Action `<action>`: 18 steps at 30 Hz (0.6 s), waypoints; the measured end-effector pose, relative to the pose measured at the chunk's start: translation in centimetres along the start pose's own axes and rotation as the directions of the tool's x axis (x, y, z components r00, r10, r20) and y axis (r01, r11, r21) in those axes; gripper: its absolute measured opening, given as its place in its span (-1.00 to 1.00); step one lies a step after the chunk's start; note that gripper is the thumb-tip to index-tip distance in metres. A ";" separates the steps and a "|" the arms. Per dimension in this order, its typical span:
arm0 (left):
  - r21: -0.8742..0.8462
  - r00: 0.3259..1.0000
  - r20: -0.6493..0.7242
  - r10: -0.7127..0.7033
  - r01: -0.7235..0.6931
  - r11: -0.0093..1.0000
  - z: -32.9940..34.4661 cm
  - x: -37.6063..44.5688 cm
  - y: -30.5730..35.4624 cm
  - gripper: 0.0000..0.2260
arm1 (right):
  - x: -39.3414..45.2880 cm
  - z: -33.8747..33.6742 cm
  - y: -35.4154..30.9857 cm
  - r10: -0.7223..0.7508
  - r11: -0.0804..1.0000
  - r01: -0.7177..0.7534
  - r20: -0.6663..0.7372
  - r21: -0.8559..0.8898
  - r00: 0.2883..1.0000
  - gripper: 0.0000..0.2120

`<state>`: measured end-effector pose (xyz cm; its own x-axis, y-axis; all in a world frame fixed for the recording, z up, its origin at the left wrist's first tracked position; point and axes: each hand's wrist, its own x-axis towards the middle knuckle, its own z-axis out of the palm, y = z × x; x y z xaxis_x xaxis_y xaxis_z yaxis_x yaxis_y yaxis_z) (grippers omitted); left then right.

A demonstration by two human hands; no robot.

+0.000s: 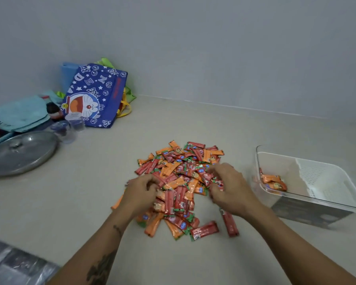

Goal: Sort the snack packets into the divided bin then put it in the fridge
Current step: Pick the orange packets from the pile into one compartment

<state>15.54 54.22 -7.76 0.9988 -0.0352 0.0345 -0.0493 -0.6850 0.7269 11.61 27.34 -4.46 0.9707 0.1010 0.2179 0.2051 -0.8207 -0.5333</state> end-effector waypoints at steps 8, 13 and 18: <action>0.252 0.979 0.190 -0.080 0.031 0.967 -1.6 -0.2 -8.4 -0.72 | 1.0 9.4 -4.0 0.109 0.992 -0.071 0.401 -0.109 0.910 -0.66; 0.403 0.965 0.251 -0.074 -0.034 0.915 -0.5 -1.1 -9.9 -0.44 | 0.2 11.7 -5.1 0.080 0.916 0.138 0.508 -0.377 0.857 -0.46; 0.475 0.993 0.112 -0.026 -0.031 0.879 0.2 -1.7 -10.0 -0.46 | 1.0 10.3 -4.9 0.256 0.869 -0.022 0.411 -0.495 0.875 -0.40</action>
<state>14.29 60.94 -15.24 0.9932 -0.0990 -0.0615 -0.0750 -0.9470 0.3124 12.86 37.28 -10.05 0.9531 0.1096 -0.2823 0.0954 -0.9934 -0.0635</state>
